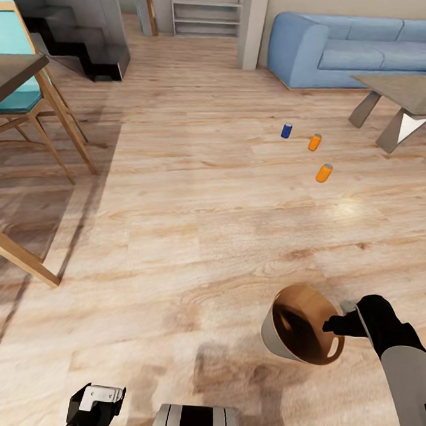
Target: Put the three can of soda from the living room inside the tash can in the kitchen.
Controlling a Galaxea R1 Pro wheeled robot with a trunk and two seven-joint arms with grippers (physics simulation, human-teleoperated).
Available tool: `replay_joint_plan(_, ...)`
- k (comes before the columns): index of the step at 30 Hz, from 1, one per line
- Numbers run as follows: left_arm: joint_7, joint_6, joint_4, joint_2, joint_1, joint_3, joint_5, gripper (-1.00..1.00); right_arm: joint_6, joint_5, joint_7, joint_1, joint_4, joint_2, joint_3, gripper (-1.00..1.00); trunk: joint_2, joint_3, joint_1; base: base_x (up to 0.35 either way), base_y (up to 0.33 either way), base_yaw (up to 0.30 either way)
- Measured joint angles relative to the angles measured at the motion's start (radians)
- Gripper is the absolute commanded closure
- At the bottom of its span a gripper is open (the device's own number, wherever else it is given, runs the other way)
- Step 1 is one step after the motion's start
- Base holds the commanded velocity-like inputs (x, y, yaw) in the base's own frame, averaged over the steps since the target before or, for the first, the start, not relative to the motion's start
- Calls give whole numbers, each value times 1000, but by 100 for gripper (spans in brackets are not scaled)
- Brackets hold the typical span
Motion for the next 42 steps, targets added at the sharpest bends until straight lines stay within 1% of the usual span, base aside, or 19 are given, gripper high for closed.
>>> replay_joint_plan(3, 0, -1, 0, 0, 0, 0, 0, -100, 0, -1, 0, 0, -4, 1, 0, -100, 0, 0, 0, 0, 0, 0)
replay_joint_plan(4, 0, -1, 0, 0, 0, 0, 0, -100, -1, -1, 0, 1, -5, 2, 0, 100, 0, 0, 0, 0, 0, 0)
replay_joint_plan(5, 0, -1, 0, 0, 0, 0, 0, -100, -4, -9, 1, 3, -5, 0, 0, 100, 0, 0, 0, 0, 0, 0)
replay_joint_plan(7, 0, -1, 0, 0, 0, 0, 0, -100, -35, -10, 2, 12, -8, -8, 0, 100, 0, 0, 0, 0, 0, 0)
replay_joint_plan(10, 0, -1, 0, 0, 0, 0, 0, -100, -62, -8, 2, 19, -20, -9, 0, 100, 0, 0, 0, 0, 0, 0)
replay_joint_plan(21, 0, -1, 0, 0, 0, 0, 1, -100, -72, -8, 3, 21, -24, -8, 0, 100, 0, 0, 0, 0, 0, 0)
replay_joint_plan(26, 0, 0, 0, 0, 0, 0, 0, -100, -71, -6, 2, 21, 12, 8, 0, 100, 1, 19, -2, 0, 0, 0)
replay_joint_plan(31, 0, 1, 0, 0, 0, 0, 0, -100, -71, -23, 1, 22, 59, 9, -1, 100, 2, 38, -4, 0, 0, 0)
replay_joint_plan(34, 0, 1, 0, 0, 0, 0, -1, -100, -68, -34, 3, 22, 59, 9, -2, 100, 3, 50, -6, 0, 0, 0)
replay_joint_plan(36, 0, 1, 0, 0, 0, 0, -1, -100, -70, -29, 2, 22, 59, 10, -2, 100, 4, 57, -6, 0, 0, 0)
replay_joint_plan(42, 0, 2, 0, 0, 0, 0, -1, -100, -68, -34, 3, 22, 59, 11, -2, 100, 5, 80, -9, 0, 0, 0)
